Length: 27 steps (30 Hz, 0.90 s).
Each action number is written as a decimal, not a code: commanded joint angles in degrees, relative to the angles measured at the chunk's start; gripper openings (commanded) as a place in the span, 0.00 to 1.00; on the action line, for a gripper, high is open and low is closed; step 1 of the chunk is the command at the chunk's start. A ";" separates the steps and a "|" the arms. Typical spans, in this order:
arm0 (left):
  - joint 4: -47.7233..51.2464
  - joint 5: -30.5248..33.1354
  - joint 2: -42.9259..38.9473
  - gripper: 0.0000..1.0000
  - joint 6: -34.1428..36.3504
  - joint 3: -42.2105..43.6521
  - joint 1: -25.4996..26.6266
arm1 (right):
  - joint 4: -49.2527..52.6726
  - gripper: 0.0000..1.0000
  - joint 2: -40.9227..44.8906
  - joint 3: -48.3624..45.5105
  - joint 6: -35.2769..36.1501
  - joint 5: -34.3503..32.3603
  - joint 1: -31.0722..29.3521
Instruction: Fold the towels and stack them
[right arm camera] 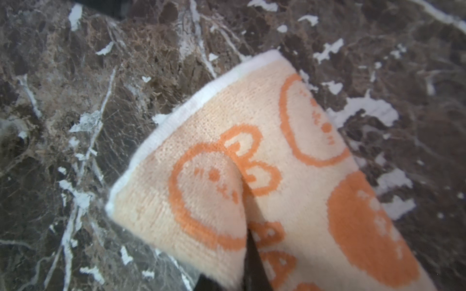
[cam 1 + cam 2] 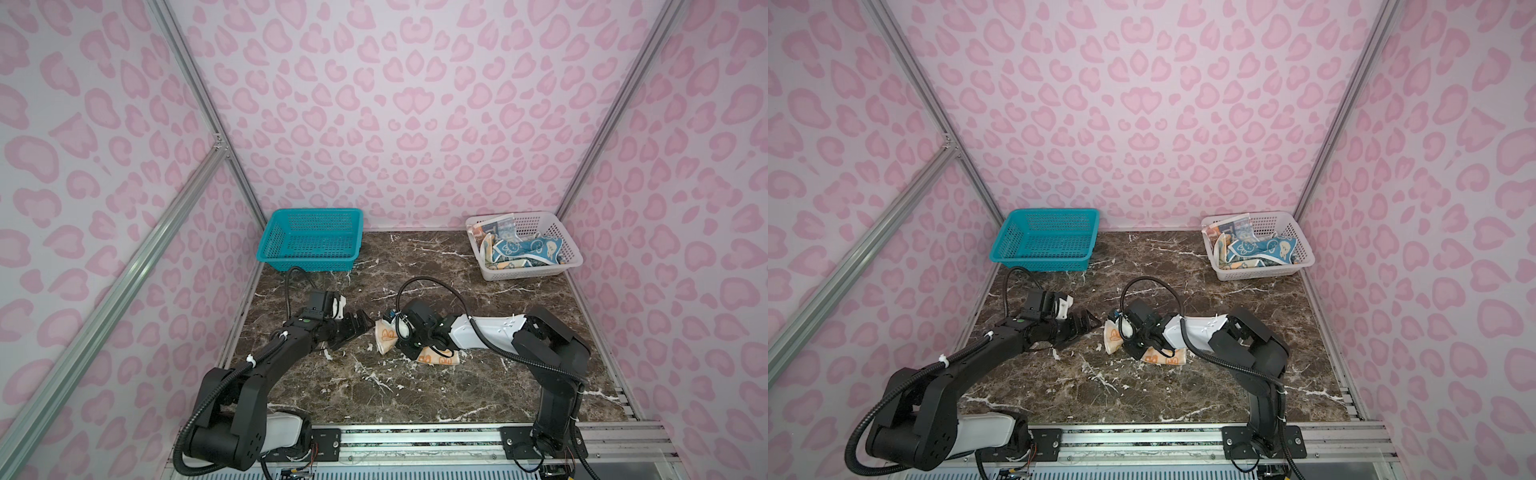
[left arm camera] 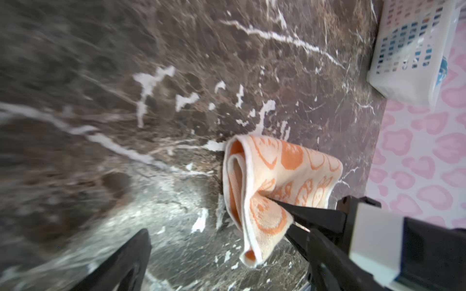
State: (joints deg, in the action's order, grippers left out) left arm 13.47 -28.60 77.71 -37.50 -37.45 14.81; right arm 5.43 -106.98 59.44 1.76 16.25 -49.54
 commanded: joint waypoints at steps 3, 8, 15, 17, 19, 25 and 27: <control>-7.58 -4.82 5.61 0.93 -4.11 -0.31 3.00 | -3.01 0.09 1.38 -2.03 -2.61 3.56 1.64; -11.52 -6.85 10.43 0.88 -6.59 -1.04 4.61 | -6.60 0.09 2.91 -3.91 -3.76 5.68 2.23; -13.85 -8.49 14.34 0.77 -7.86 -2.83 6.02 | -7.24 0.10 2.63 -4.15 -4.18 6.34 2.25; -14.02 -8.57 15.26 0.73 -7.92 -3.12 6.48 | -7.45 0.11 2.64 -4.24 -4.14 6.46 2.28; -14.63 -8.75 16.07 0.71 -8.43 -3.12 6.83 | -7.56 0.12 2.64 -4.16 -4.13 6.71 2.30; -16.17 -8.93 17.45 0.52 -9.20 -3.53 7.34 | -7.46 0.16 2.54 -4.39 -3.62 7.70 2.27; -16.06 -8.86 17.64 0.47 -9.03 -3.78 7.38 | -7.19 0.16 2.76 -4.72 -3.36 7.81 2.29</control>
State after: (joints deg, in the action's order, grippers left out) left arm -1.04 -37.12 94.89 -46.39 -40.45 22.15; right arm -0.47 -104.12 55.33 -2.33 22.90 -47.24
